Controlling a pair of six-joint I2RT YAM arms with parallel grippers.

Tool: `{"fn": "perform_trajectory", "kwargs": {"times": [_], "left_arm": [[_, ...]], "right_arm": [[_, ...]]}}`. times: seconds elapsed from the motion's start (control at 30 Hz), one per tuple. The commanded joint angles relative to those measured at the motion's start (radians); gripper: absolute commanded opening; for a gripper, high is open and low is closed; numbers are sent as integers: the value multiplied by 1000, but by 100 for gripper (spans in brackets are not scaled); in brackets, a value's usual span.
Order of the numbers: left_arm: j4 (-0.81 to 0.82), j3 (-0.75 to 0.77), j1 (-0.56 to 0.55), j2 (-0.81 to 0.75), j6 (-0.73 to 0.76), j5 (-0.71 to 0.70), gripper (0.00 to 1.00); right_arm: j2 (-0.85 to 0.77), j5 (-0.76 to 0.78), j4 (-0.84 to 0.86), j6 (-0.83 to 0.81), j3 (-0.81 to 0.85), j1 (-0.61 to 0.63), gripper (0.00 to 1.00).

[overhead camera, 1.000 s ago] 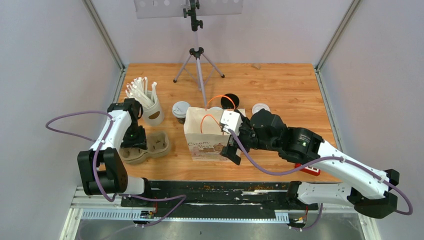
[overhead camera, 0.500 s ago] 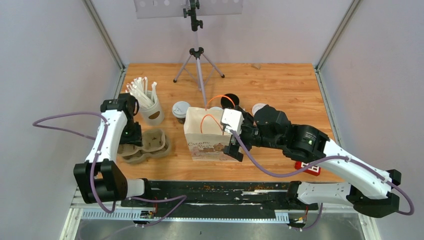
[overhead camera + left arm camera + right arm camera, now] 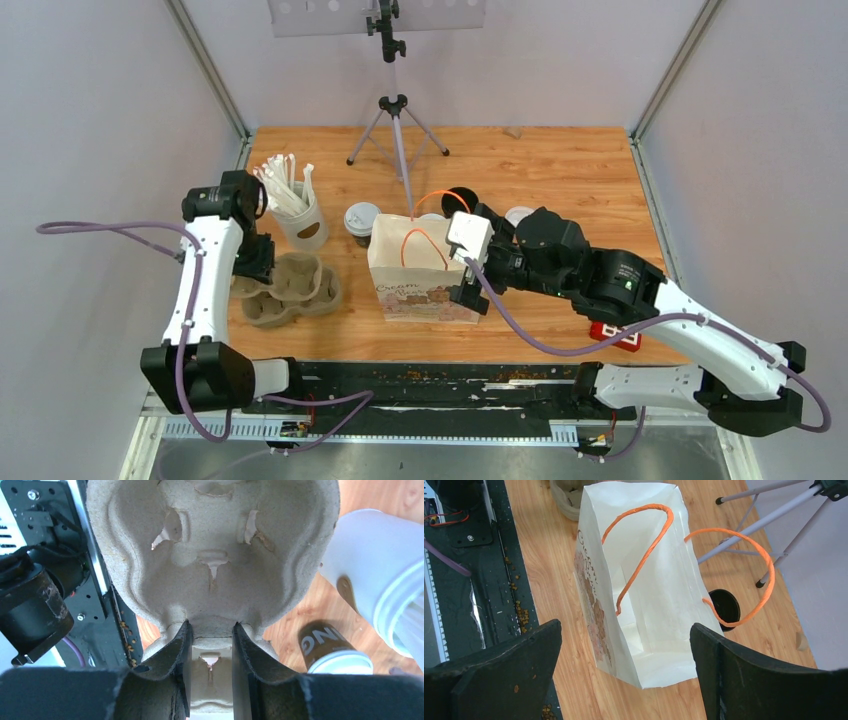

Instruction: Pack the takeout coffee

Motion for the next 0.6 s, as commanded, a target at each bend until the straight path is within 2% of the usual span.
{"fn": "perform_trajectory", "kwargs": {"times": [0.0,0.3,0.57], "left_arm": [[-7,70,6,-72,170,9,25],[388,95,4,-201,479,325,25],[574,260,-8,-199,769,523,24]], "right_arm": [[-41,18,66,30,39,3,100],[-54,89,62,64,76,3,100],[-52,156,45,70,108,3,100]]}}
